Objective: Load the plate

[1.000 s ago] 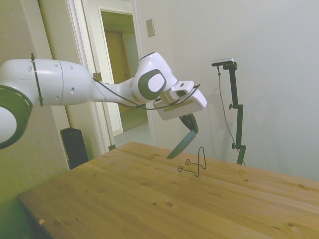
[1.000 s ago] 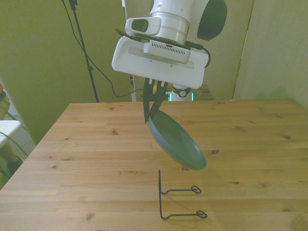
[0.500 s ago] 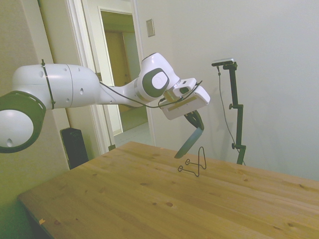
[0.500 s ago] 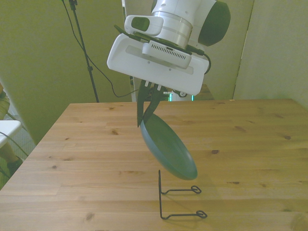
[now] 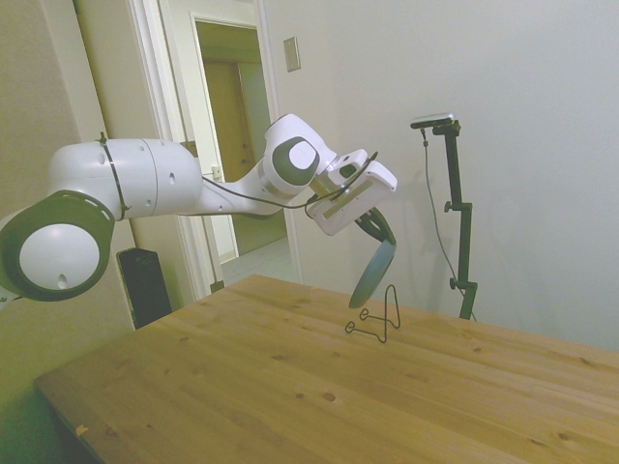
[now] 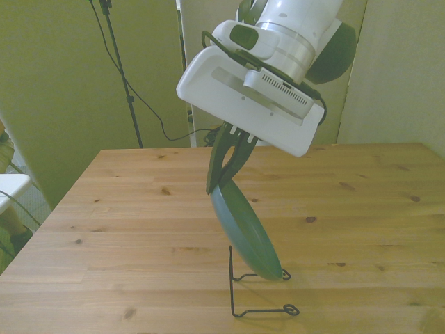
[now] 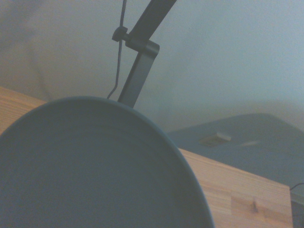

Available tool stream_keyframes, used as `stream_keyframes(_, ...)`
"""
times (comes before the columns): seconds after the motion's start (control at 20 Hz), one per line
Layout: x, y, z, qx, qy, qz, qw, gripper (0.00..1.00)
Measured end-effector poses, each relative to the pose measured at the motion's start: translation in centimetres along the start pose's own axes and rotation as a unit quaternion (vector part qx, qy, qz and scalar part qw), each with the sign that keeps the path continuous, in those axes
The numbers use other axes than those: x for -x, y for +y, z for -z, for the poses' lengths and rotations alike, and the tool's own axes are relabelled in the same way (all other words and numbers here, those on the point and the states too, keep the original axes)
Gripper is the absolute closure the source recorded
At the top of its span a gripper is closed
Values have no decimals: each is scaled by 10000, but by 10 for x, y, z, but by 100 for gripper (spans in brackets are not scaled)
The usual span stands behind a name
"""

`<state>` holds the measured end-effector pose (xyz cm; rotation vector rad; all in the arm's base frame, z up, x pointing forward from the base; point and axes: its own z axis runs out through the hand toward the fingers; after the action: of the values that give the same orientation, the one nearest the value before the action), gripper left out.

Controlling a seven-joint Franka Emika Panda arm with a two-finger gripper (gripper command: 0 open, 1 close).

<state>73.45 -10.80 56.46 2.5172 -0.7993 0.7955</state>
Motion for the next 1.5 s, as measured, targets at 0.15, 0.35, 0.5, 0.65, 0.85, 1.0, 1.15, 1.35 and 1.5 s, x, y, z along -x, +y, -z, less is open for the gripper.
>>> stream_keyframes(0.15, 0, -8, 1, 49, 87, 58, 9999, 100)
stream_keyframes(0.35, 1, -15, 0, 117, 147, 136, 9997, 100)
stream_keyframes(0.5, 4, -21, 1, 184, 204, 225, 9994, 100)
stream_keyframes(0.65, 8, -29, 3, 229, 269, 319, 9989, 100)
stream_keyframes(0.85, 12, -41, 6, 378, 425, 500, 9971, 100)
stream_keyframes(1.0, 13, -45, 8, 476, 485, 585, 9960, 100)
stream_keyframes(1.15, 15, -49, 8, 601, 561, 694, 9942, 100)
stream_keyframes(1.35, 18, -54, 9, 681, 604, 792, 9927, 100)
stream_keyframes(1.5, 17, -53, 8, 746, 584, 784, 9924, 100)
